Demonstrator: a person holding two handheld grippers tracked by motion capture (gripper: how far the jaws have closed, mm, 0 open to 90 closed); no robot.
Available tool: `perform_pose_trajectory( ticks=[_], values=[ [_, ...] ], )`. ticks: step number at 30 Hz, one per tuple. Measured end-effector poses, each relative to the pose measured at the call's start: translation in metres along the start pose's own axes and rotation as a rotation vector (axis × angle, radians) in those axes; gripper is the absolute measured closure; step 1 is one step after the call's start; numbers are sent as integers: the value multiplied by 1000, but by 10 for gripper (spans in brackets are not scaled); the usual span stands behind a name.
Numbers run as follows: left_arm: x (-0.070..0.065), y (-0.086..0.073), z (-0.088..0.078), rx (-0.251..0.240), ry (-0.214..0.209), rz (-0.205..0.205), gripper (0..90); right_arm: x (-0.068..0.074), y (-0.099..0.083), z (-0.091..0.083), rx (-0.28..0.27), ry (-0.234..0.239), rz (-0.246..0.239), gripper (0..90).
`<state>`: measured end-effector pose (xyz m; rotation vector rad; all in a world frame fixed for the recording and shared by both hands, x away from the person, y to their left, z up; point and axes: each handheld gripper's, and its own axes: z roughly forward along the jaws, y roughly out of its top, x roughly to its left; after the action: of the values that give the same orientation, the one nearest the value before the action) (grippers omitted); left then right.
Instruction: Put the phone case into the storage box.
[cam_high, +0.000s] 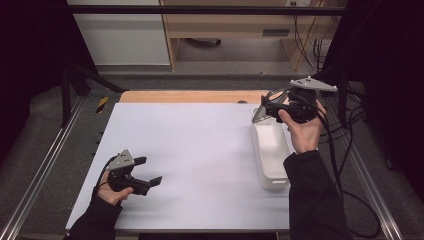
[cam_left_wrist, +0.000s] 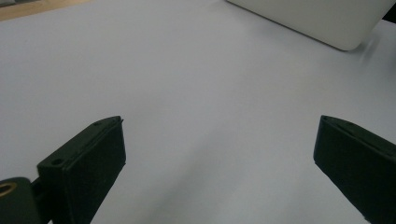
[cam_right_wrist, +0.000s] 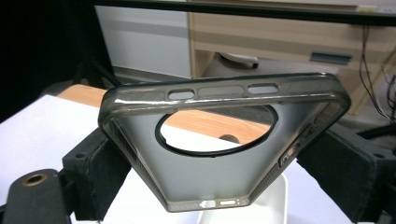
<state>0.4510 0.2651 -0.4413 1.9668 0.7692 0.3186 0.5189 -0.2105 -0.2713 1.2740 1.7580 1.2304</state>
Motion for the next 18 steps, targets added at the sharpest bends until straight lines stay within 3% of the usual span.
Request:
perform_pose_trajectory(
  ticks=[6, 18],
  values=[
    [0, 0, 0, 2, 1, 2, 17, -6, -3, 14, 29, -68, 23, 119],
    [1, -1, 2, 9, 0, 7, 17, -13, -5, 45, 85, -160, 81, 119]
  ],
)
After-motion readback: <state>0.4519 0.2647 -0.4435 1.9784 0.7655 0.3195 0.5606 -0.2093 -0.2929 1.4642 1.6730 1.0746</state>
